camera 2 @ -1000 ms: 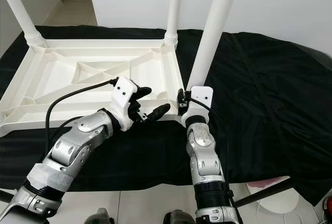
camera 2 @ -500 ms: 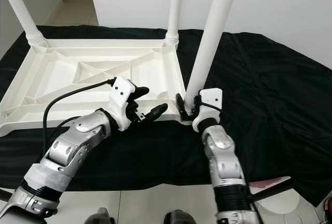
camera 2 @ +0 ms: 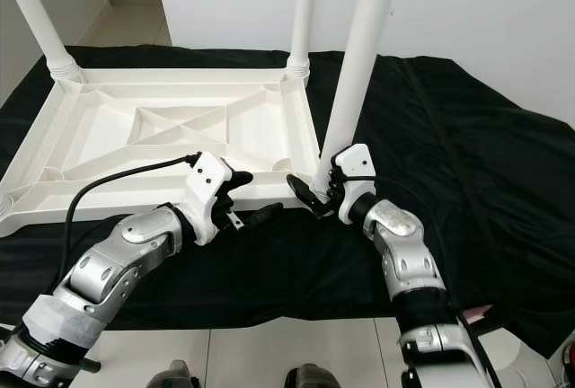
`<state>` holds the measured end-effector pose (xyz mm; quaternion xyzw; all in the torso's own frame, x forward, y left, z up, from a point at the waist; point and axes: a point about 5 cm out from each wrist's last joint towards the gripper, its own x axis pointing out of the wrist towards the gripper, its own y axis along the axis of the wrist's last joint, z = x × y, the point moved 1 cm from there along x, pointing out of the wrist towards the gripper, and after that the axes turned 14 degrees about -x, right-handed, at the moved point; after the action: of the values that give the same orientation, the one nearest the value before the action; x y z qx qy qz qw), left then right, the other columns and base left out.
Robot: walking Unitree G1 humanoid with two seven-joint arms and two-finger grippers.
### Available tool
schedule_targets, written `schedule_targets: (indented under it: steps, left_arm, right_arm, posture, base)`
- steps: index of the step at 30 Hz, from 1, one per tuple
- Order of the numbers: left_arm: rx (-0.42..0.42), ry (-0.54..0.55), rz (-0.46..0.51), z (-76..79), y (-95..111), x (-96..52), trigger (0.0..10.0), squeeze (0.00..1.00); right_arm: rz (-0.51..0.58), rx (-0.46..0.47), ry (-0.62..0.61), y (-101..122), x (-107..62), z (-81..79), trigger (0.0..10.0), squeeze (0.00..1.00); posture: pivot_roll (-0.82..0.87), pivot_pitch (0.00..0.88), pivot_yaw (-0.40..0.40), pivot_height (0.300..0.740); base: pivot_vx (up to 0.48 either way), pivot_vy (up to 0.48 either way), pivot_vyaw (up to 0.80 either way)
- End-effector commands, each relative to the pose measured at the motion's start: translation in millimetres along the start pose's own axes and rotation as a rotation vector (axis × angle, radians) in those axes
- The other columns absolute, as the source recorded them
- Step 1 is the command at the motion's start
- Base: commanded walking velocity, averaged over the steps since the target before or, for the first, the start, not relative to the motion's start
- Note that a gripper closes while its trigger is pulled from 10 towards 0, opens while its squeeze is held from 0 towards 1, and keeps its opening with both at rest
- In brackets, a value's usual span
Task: Building children table
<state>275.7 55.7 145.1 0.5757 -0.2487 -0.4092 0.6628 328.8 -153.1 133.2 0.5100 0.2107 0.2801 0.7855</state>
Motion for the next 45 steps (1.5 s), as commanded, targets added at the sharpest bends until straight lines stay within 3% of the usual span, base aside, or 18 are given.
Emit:
schedule_targets:
  steps: [1,2,3,4,5,6,13,14,15,22,25,31,33,35,36,45]
  left_arm:
    - [0.013,-0.225,-0.062,15.5,-1.9,-1.7,10.0,0.00]
    - [0.018,-0.220,-0.060,15.1,-1.2,-1.6,10.0,0.00]
    - [0.018,-0.220,-0.060,15.1,-1.2,-1.6,10.0,0.00]
    - [0.017,-0.214,-0.056,14.6,-0.4,-1.4,10.0,0.00]
    - [0.017,-0.214,-0.056,14.6,-0.4,-1.4,10.0,0.00]
    - [0.014,-0.209,-0.054,14.2,0.1,-1.3,10.0,0.00]
    - [0.010,-0.215,-0.059,16.6,-1.2,-0.4,10.0,0.00]
    - [0.012,-0.219,-0.061,17.4,-1.2,-0.1,10.0,0.00]
    - [0.012,-0.221,-0.063,17.6,-1.1,0.4,10.0,0.00]
    - [0.011,-0.231,-0.069,19.3,-1.7,1.4,10.0,0.00]
    - [0.009,-0.233,-0.071,20.3,-2.8,1.3,10.0,0.00]
    - [0.008,-0.233,-0.071,20.6,-3.2,1.5,10.0,0.00]
    - [0.007,-0.231,-0.069,21.2,-3.3,2.4,10.0,0.00]
    - [0.004,-0.231,-0.068,22.1,-3.4,2.9,10.0,0.00]
    - [0.003,-0.232,-0.068,22.8,-3.6,3.1,10.0,0.00]
    - [0.001,-0.227,-0.072,22.1,-4.0,1.6,10.0,0.00]
  right_arm:
    - [-0.006,-0.009,0.032,-1.2,2.6,-3.4,10.0,0.00]
    - [-0.010,-0.005,0.046,-3.0,3.1,-3.7,5.9,0.00]
    - [-0.010,-0.005,0.046,-3.0,3.1,-3.7,5.9,0.00]
    - [-0.017,0.003,0.058,-5.5,2.6,-4.8,0.8,0.00]
    - [-0.017,0.003,0.058,-5.5,2.6,-4.8,0.8,0.00]
    - [-0.017,0.012,0.064,-7.6,1.3,-5.9,0.0,0.00]
    - [-0.013,0.060,0.024,-12.6,-7.1,-8.7,0.0,0.00]
    - [-0.012,0.069,-0.007,-12.6,-9.2,-9.2,1.1,0.00]
    - [-0.014,0.077,-0.046,-12.2,-10.4,-11.2,10.0,0.00]
    - [-0.068,0.103,-0.196,-11.6,-7.1,-28.1,10.0,0.00]
    - [-0.127,0.170,-0.365,-9.1,-1.6,-40.2,10.0,0.00]
    - [-0.138,0.206,-0.435,-5.8,2.4,-47.3,10.0,0.00]
    - [-0.127,0.250,-0.459,2.4,9.6,-61.2,10.0,0.00]
    - [-0.118,0.258,-0.457,5.3,11.3,-65.0,10.0,0.00]
    - [-0.108,0.267,-0.455,6.7,10.9,-65.2,10.0,1.00]
    - [-0.108,0.244,-0.490,10.1,4.7,-54.4,10.0,1.00]
  posture:
    - [0.10,0.008,-0.009,0.740]
    - [0.10,0.010,-0.011,0.740]
    - [0.10,0.010,-0.011,0.740]
    - [0.09,0.006,-0.020,0.740]
    - [0.09,0.006,-0.020,0.740]
    - [0.08,0.010,-0.025,0.740]
    - [0.08,0.006,-0.023,0.740]
    - [0.07,0.002,-0.023,0.740]
    - [0.07,0.000,-0.021,0.740]
    - [0.06,0.000,-0.022,0.740]
    - [0.06,0.000,-0.024,0.740]
    - [0.06,0.000,-0.028,0.740]
    - [0.06,0.000,-0.031,0.740]
    - [0.06,0.000,-0.031,0.740]
    - [0.06,0.000,-0.031,0.740]
    - [0.07,0.005,-0.034,0.740]
  base:
    - [0.000,0.000,0.00]
    - [0.000,0.000,0.00]
    - [0.000,0.000,0.00]
    - [0.000,0.000,0.00]
    - [0.000,0.000,0.00]
    - [0.000,0.000,0.00]
    - [0.000,0.000,0.00]
    - [0.000,0.000,0.00]
    - [0.000,0.000,0.00]
    - [0.000,0.000,0.00]
    - [0.000,0.000,0.00]
    - [0.000,0.000,0.00]
    - [0.000,0.000,0.00]
    - [0.000,0.000,0.00]
    - [0.000,0.000,0.00]
    - [0.000,0.000,0.00]
